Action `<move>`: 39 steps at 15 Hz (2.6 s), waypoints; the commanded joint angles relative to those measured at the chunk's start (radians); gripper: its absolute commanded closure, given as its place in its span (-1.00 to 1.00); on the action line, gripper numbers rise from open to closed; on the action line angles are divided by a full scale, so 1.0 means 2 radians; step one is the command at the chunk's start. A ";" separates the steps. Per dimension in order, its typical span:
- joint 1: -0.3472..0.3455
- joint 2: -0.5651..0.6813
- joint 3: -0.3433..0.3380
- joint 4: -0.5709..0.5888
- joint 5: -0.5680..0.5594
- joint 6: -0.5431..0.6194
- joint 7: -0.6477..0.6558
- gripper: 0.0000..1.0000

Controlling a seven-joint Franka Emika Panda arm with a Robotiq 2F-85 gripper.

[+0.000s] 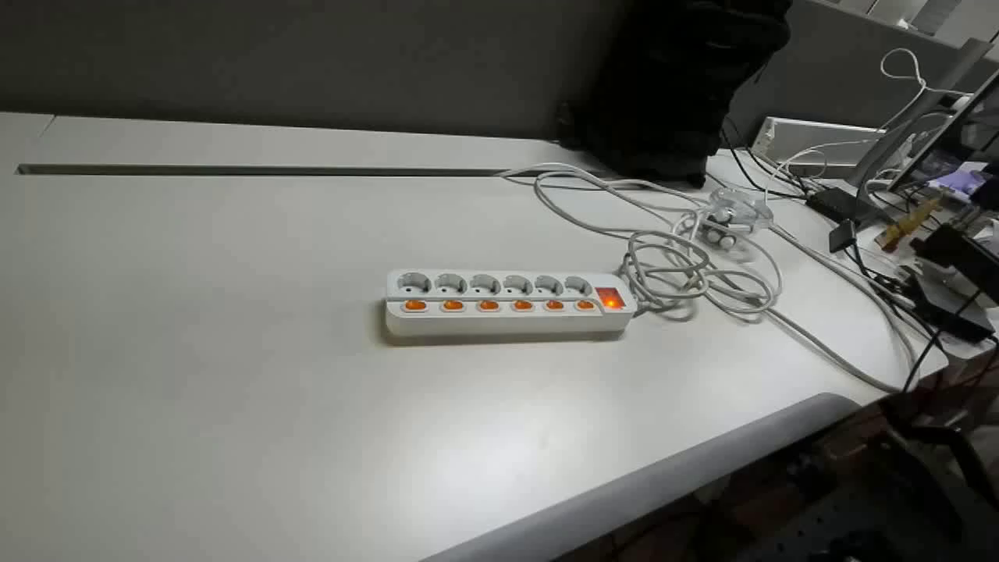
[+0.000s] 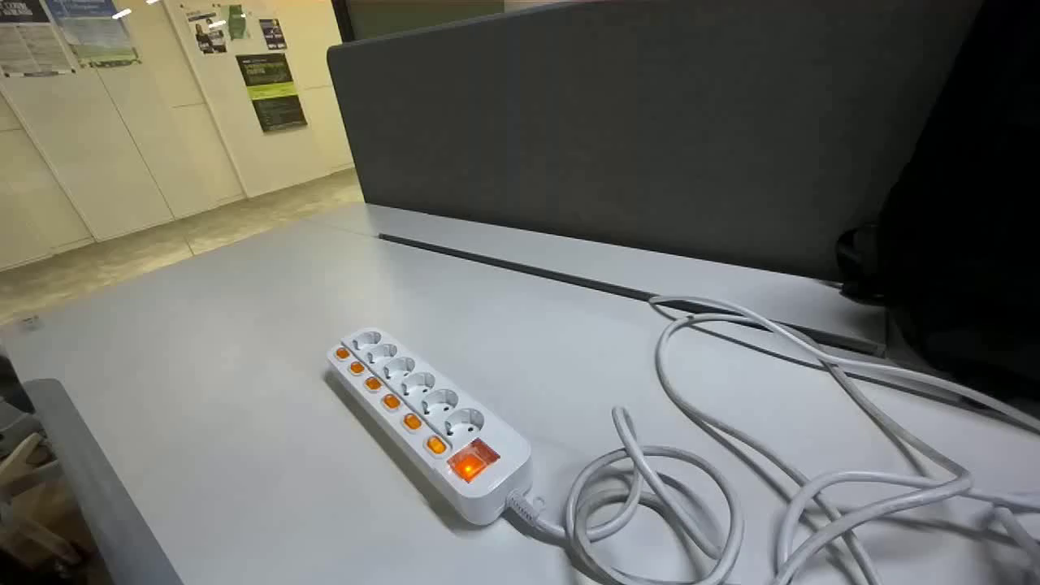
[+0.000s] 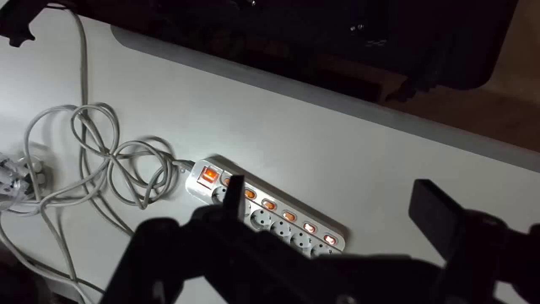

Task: Press the switch second from the left.

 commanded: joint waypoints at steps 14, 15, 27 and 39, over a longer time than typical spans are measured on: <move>-0.001 0.013 0.000 -0.022 -0.034 0.074 0.068 -1.00; -0.003 0.016 0.001 -0.030 -0.040 0.100 0.082 -1.00; -0.021 0.152 -0.012 -0.108 -0.045 0.311 0.192 -1.00; 0.000 0.274 -0.047 -0.099 -0.057 0.430 0.271 0.76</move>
